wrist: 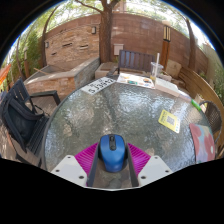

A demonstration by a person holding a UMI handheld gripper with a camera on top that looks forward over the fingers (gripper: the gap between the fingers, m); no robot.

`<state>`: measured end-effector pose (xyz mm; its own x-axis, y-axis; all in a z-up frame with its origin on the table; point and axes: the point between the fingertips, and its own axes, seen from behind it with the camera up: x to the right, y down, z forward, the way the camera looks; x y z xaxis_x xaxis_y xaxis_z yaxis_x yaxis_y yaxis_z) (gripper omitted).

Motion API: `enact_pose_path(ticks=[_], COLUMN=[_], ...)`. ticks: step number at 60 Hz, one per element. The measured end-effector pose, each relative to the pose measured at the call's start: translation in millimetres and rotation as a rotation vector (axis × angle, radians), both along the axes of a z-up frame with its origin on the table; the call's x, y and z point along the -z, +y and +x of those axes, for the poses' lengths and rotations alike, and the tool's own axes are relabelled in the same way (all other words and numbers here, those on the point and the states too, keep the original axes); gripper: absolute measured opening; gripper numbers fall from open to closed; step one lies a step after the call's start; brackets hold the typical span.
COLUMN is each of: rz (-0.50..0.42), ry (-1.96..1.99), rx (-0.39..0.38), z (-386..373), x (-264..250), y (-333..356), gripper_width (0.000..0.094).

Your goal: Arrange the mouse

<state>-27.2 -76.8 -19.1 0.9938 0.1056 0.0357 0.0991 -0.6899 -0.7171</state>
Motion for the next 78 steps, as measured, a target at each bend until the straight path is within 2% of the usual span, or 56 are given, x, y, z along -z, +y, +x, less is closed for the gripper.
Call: enact_pose_path(ticks=[7, 13, 19, 25, 32, 37, 42, 47, 51, 52, 54, 57, 58, 59, 65, 70, 75, 76, 78], rz=[0.002, -0.014, 0.013, 0.122, 0.291, 0.404, 0.467, 0.443, 0.346, 0.331, 0.287, 0.209, 0.187, 0.164, 0.064, 0.010, -0.015, -0.014, -0.009], ry=[-0.019, -0.005, 0.021, 0.077, 0.177, 0.198, 0.175, 0.130, 0.092, 0.086, 0.080, 0.049, 0.037, 0.032, 0.009, 0.003, 0.010, 0.008, 0.005], rx=[-0.032, -0.024, -0.055, -0.080, -0.078, -0.045, 0.024, 0.112, 0.182, 0.198, 0.222, 0.249, 0.258, 0.258, 0.255, 0.252, 0.232, 0.234, 0.227], z=[-2, -5, -14, -21, -2, 49, 129, 221, 288, 306, 330, 364, 370, 382, 407, 416, 415, 415, 413], x=[0, -1, -23, -91, -202, -274, -306, -282, -234, -209, -194, -145, -114, -118, -51, -19, -9, -10, -14], y=[0, -2, 1, 11, 26, 38, 43, 43, 39, 36, 36, 29, 20, 25, 13, 3, -4, -5, -7], gripper_width=[0.0445, 0.0366, 0.0351, 0.0352, 0.0351, 0.0352, 0.0350, 0.0347, 0.0347, 0.0348, 0.0348, 0.0348, 0.0349, 0.0349, 0.0367, 0.0450, 0.0532, 0.0574, 0.0720])
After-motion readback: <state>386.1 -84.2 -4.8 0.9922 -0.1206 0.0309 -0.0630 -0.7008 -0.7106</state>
